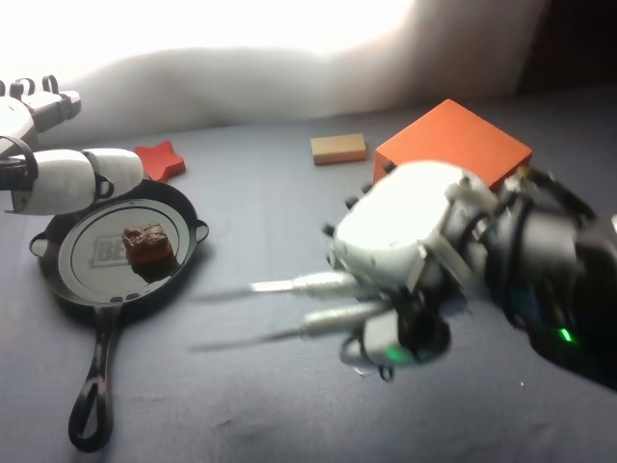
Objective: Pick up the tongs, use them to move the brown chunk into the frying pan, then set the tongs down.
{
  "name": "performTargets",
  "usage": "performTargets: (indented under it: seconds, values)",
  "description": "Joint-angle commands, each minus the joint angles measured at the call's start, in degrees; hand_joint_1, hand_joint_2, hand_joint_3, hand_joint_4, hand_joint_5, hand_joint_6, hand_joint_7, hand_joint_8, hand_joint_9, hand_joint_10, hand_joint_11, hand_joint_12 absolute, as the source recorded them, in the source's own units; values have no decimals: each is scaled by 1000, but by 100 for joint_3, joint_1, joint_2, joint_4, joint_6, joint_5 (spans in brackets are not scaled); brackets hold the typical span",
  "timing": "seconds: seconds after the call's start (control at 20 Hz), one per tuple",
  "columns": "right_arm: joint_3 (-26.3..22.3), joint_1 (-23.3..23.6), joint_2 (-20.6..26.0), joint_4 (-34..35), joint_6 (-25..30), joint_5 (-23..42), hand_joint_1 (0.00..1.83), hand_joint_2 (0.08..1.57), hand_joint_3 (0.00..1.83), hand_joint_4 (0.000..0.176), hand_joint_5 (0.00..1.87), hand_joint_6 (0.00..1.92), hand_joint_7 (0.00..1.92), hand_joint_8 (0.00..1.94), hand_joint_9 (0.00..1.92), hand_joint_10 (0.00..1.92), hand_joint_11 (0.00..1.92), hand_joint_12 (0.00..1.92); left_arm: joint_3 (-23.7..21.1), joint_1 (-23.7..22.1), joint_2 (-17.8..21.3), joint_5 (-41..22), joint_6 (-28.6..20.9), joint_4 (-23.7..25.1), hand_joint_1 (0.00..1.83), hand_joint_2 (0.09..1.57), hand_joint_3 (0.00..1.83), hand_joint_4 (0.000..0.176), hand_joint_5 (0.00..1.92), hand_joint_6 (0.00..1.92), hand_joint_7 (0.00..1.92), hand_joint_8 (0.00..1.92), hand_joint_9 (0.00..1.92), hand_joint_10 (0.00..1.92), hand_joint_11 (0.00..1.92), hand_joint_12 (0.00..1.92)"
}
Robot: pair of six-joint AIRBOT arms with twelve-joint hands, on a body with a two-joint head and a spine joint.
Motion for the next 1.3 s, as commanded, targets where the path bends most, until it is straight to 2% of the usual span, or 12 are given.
performTargets:
  seconds: [0.0,0.05,0.2,0.3,0.4,0.6,0.7,0.8,0.85,1.05,1.15,1.25]
  values:
    - [-45,26,20,-627,45,105,497,1311,0,0,781,931,943,1180,896,1570,704,1886,2,-19,75,-433,0,314,0,1219,0,0,72,3,94,2,54,2,0,238]
    - [-48,-80,11,-925,90,94,501,1311,0,0,764,973,937,1178,894,1557,703,1875,-7,-21,76,-431,15,314,0,1218,0,0,71,2,97,3,54,3,0,240]
    - [119,-336,-116,-2009,923,27,556,1292,0,0,710,998,887,1207,835,1565,661,1877,-57,-22,75,-416,16,314,0,1217,0,0,73,6,107,5,68,7,0,264]
    - [337,-473,-280,-2483,1431,-37,525,1293,0,0,667,786,780,1199,667,1540,542,1882,-123,-22,60,-415,15,314,0,1220,0,0,68,3,97,1,58,2,0,228]
    - [557,-576,-439,-2699,1651,-37,523,1261,0,0,629,554,732,894,593,1378,416,1831,-188,-27,32,-418,21,313,0,1225,2,0,71,3,96,0,58,1,0,245]
    - [1039,-809,-732,-3244,2149,-38,291,1246,0,0,472,260,655,209,455,819,129,1637,-388,18,2,-417,25,313,0,1222,0,0,93,6,115,3,80,5,0,358]
    - [1156,-945,-789,-3587,2404,-29,292,1200,0,0,447,146,581,42,449,491,37,1474,-471,34,-15,-417,59,313,0,1229,2,0,81,2,97,2,60,7,0,271]
    - [1189,-1109,-794,-3930,2617,-30,317,1161,0,0,358,61,459,3,370,255,1,1236,-528,55,-47,-417,59,313,0,1232,2,0,70,2,96,1,61,5,0,288]
    - [1191,-1176,-790,-3950,2620,-30,342,1128,0,0,284,20,357,0,289,149,0,979,-553,68,-61,-417,59,313,0,1229,1,0,77,5,105,5,67,8,0,289]
    - [1194,-1241,-734,-3950,2611,-6,327,1052,0,0,97,6,131,7,109,7,0,267,-633,153,-111,-417,85,314,0,1229,0,0,96,6,125,4,85,8,0,342]
    - [1193,-1219,-705,-3950,2612,17,327,1012,0,0,54,2,64,4,52,3,0,72,-656,194,-149,-418,94,314,0,1231,0,0,82,1,112,0,73,1,0,284]
    - [1188,-1202,-668,-3950,2618,41,326,991,0,0,25,0,23,0,21,0,0,2,-680,226,-173,-418,80,314,0,1224,0,0,76,1,106,0,70,1,0,273]
